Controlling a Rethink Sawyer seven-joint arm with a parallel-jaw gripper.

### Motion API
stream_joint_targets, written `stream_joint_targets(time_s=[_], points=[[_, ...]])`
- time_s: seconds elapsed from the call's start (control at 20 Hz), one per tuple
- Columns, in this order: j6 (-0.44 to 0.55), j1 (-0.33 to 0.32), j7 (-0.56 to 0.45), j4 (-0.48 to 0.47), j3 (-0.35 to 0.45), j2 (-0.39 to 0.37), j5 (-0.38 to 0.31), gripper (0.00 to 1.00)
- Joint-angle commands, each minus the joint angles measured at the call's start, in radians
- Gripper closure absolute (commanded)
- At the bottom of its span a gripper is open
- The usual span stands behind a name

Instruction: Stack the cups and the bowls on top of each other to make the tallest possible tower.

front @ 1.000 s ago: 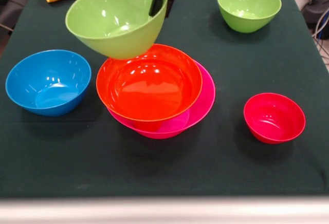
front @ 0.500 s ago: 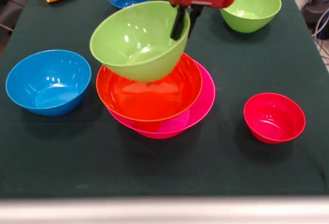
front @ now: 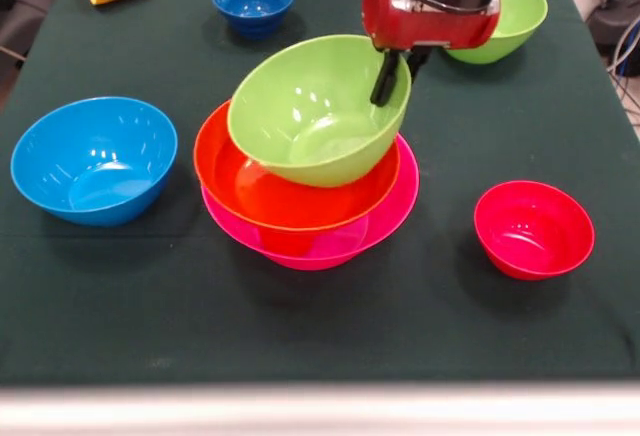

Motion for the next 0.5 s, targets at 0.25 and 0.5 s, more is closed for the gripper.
stream_joint_targets(time_s=[0.25,0.5], points=[[0.044,0.021,0.105,-0.048,-0.011,0.034,-0.025,1.0],[0.003,0.014,0.094,-0.034,-0.016,0.04,-0.019,1.0]])
